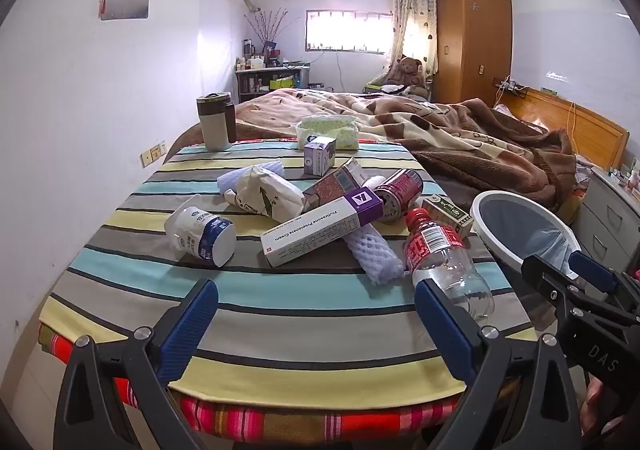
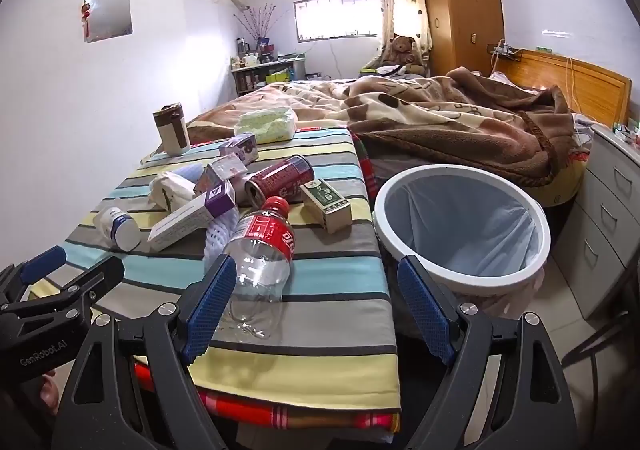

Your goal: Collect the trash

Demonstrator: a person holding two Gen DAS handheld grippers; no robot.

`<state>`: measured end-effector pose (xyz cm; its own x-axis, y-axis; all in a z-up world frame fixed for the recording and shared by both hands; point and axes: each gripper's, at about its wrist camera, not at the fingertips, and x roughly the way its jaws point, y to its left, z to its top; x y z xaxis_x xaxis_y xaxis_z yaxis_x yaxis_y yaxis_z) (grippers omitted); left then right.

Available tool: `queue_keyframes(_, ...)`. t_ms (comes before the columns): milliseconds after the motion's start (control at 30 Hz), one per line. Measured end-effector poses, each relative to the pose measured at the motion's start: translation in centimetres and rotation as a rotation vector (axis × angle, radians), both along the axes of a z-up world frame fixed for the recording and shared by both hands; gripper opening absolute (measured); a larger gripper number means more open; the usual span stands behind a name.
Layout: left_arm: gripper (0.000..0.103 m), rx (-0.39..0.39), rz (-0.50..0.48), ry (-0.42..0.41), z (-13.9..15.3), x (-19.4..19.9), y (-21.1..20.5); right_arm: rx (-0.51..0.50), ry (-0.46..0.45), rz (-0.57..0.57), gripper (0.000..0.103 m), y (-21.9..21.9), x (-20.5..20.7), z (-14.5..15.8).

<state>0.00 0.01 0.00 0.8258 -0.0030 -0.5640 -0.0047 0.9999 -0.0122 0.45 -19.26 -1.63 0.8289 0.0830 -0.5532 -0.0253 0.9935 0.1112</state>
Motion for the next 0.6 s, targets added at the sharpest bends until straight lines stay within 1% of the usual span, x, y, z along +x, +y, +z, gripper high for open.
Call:
queue_keyframes(233, 0.1, 0.001, 0.002, 0.003, 0.0, 0.0, 0.03, 0.001, 0.004, -0.001, 0.085, 0.15, -0.03, 0.16)
queue_keyframes(267, 0.1, 0.001, 0.003, 0.005, -0.01, 0.02, 0.03, 0.001, 0.005, -0.001, 0.085, -0.22, 0.07, -0.19)
queue_keyframes(600, 0.1, -0.006, -0.006, 0.008, -0.49, 0.16, 0.17, -0.026, 0.006, -0.026, 0.085, -0.05, 0.12, -0.17)
